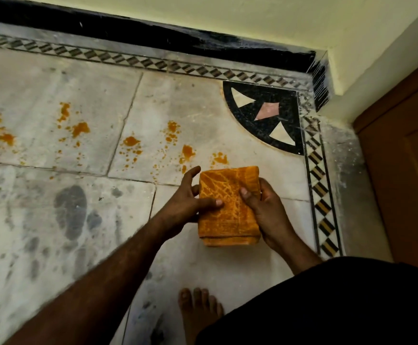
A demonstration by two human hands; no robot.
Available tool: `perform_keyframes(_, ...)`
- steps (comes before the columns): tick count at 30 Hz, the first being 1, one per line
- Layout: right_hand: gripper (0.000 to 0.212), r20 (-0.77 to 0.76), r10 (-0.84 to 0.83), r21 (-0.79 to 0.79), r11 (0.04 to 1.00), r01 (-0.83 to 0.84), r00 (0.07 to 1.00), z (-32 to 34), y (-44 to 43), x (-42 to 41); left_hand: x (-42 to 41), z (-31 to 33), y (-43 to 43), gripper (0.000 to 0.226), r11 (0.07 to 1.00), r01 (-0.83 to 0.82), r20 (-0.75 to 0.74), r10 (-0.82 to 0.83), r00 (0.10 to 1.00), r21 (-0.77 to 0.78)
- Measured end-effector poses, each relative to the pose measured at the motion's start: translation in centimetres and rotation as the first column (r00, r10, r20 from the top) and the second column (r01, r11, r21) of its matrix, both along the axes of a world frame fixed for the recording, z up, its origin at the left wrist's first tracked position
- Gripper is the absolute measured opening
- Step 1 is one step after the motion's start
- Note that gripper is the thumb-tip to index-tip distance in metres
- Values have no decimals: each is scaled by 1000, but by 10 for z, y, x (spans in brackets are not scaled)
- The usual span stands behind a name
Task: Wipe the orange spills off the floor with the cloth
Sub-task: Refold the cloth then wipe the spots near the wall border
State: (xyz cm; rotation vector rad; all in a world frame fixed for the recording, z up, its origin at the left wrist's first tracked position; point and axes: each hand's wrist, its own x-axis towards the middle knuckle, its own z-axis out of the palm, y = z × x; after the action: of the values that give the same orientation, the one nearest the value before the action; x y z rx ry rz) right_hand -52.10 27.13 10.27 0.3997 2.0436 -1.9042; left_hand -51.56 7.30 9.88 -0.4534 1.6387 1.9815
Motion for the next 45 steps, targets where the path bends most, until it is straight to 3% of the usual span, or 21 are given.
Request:
perform_keyframes(5, 38, 100, -37, 4, 999, 36, 994, -29, 19, 10, 15, -23, 8, 96, 999, 37, -72, -40, 997, -35)
perform_keyframes(7, 51, 114, -19, 277, 961, -14, 993, -42, 30, 13, 22, -33, 6, 91, 958, 122, -139, -162, 977, -261)
perform_keyframes(8, 58, 108, 4, 479, 876, -55, 994, -52, 35, 15, 26, -44, 2, 88, 871, 176, -160, -275, 948, -458)
perform_keyframes(10, 61, -37, 144, 771, 634, -63, 989, -72, 34, 19, 37, -69, -11, 83, 573, 197, -136, -486, 863, -796)
perform_keyframes(12, 55, -213, 375, 891, 454, 21, 902, -92, 21, 23, 51, -92, -25, 86, 357, 187, -54, -567, 822, -915)
perform_keyframes(15, 63, -120, 631, 958, 275, -76, 767, -130, -6, 33, 65, -119, -40, 86, 244, 145, -13, -549, 836, -959)
perform_keyframes(19, 67, 34, 689, 977, 128, -168, 724, -145, -14, 46, 75, -137, -64, 75, 174, 62, -34, -498, 866, -983)
perform_keyframes(21, 66, 48, 727, 979, 101, -175, 685, -144, -20, 58, 77, -142, -73, 74, 148, 59, -19, -479, 877, -987)
perform_keyframes(25, 66, 34, 865, 972, 89, -219, 500, -145, -49, 72, 64, -152, -84, 71, 109, 58, -1, -479, 878, -992)
perform_keyframes(30, 62, 19, 935, 971, 67, -231, 353, -150, -83, 26, 46, -158, -93, 68, 92, 29, -22, -506, 862, -995)
perform_keyframes(32, 62, 44, 918, 971, 53, -234, 393, -150, -90, 7, 37, -159, -94, 67, 89, 7, -38, -493, 869, -996)
perform_keyframes(36, 63, 87, 825, 975, 44, -217, 558, -151, -76, -12, 22, -162, -97, 68, 63, -36, -63, -508, 859, -997)
perform_keyframes(40, 62, 68, 718, 988, 50, -148, 693, -151, -28, 19, 23, -166, -96, 68, 55, -80, -97, -508, 856, -995)
perform_keyframes(43, 60, 85, 754, 984, 38, -172, 651, -148, -32, 66, 23, -168, -95, 68, 48, -120, -128, -504, 854, -992)
perform_keyframes(45, 59, 59, 835, 976, 67, -208, 548, -146, -55, 66, 24, -170, -95, 68, 35, -139, -137, -515, 846, -990)
